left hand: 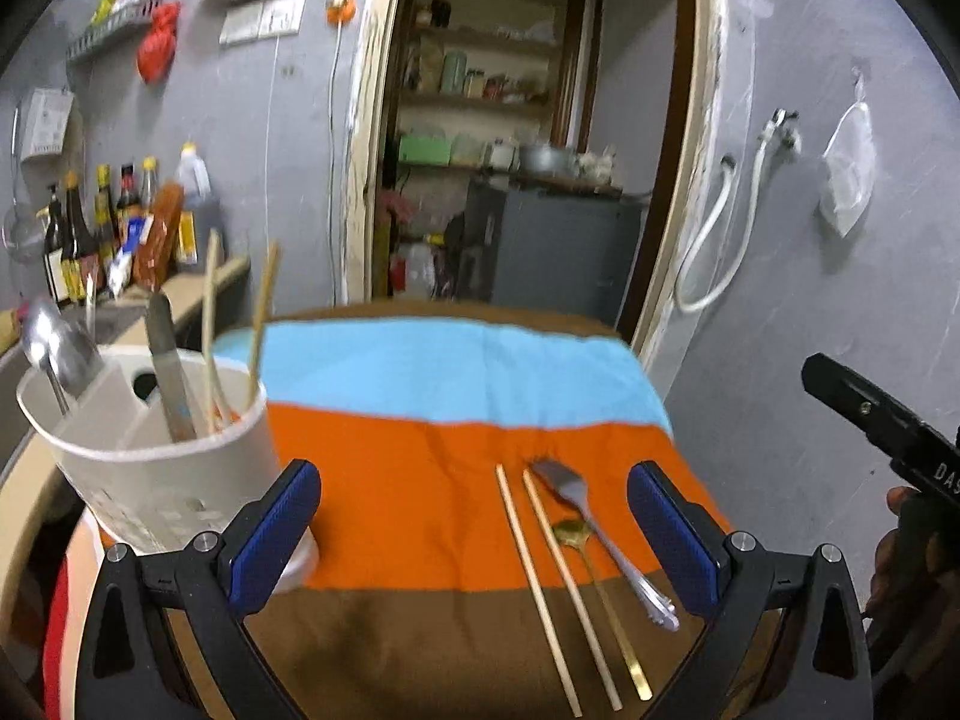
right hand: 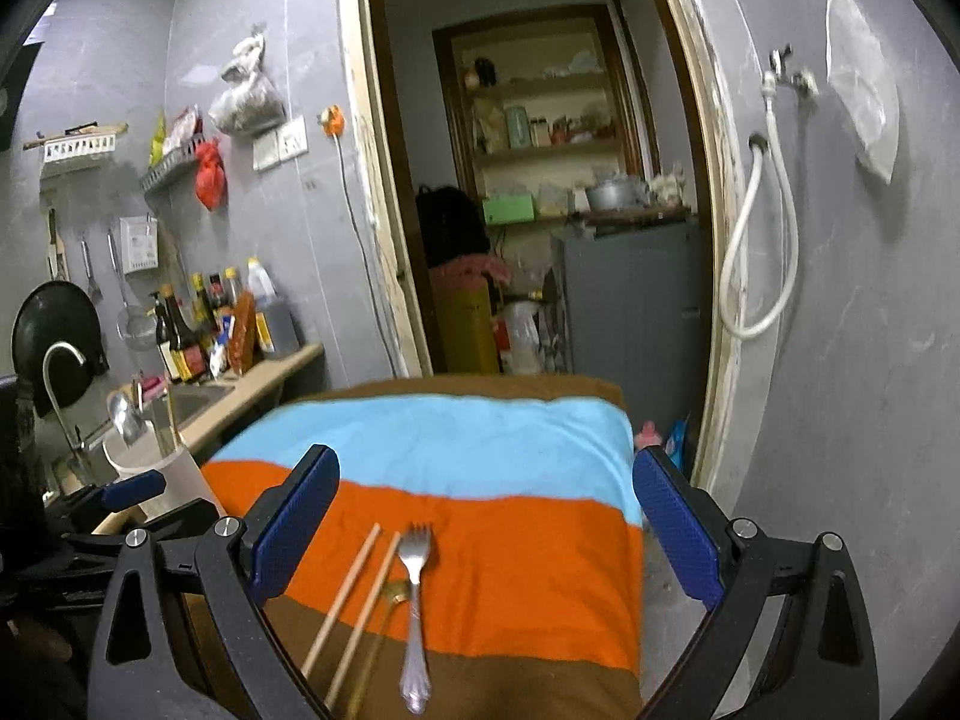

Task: Organize utensils
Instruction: 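Open both grippers over the caddy and move back to the cloth, then grasp a chopstick with the left gripper while the right gripper grasps the silver fork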

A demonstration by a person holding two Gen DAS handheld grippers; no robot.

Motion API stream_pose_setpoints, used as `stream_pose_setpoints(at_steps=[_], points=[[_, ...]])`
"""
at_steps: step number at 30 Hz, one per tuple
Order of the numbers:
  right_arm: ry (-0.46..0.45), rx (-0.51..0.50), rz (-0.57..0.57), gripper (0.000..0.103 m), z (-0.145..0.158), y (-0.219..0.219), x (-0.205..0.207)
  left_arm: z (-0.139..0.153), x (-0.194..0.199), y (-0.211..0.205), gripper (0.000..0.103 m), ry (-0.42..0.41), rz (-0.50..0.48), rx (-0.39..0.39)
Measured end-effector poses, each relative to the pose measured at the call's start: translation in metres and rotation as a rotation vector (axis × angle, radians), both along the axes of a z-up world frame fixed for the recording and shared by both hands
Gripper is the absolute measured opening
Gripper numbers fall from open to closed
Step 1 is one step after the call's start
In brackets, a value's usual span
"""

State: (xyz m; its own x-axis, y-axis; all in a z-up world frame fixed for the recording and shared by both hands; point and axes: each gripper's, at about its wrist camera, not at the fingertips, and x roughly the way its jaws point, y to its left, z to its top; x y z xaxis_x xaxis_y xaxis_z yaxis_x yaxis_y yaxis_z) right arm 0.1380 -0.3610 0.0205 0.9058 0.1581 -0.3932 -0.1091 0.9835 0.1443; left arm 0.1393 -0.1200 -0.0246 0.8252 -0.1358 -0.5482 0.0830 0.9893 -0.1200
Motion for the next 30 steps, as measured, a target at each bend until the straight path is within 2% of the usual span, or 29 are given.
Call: stream_pose_setpoints(at_steps=[6,10,12,14,18,19,21,24,30], points=[[0.097,0.026,0.041,0.096,-0.039,-0.006,0.019,-0.027,0.015,-0.009,0.103,0.103,-0.007,0.044],[0.169,0.072,0.086,0.096,-0.066,-0.006,0.036,-0.046,0.025,-0.009,0.100,0.188,-0.022,0.031],[0.206,0.097,0.105,0.092,-0.077,-0.007,0.045,-0.055,0.031,-0.010,0.085,0.237,-0.040,0.015],[0.259,0.111,0.129,0.072,-0.090,-0.005,0.058,-0.063,0.037,-0.011,0.077,0.284,-0.062,-0.005],[0.350,0.132,0.191,0.065,-0.113,0.000,0.079,-0.077,0.046,-0.015,0.055,0.350,-0.102,-0.050],[0.364,0.135,0.205,0.064,-0.117,0.001,0.083,-0.080,0.048,-0.017,0.053,0.365,-0.112,-0.058],[0.398,0.136,0.238,0.056,-0.124,0.005,0.093,-0.085,0.053,-0.019,0.043,0.390,-0.126,-0.068],[0.454,0.151,0.298,0.051,-0.135,0.017,0.109,-0.089,0.060,-0.022,0.032,0.405,-0.135,-0.069],[0.524,0.171,0.374,0.039,-0.152,0.037,0.128,-0.090,0.074,-0.023,0.022,0.424,-0.138,-0.060]])
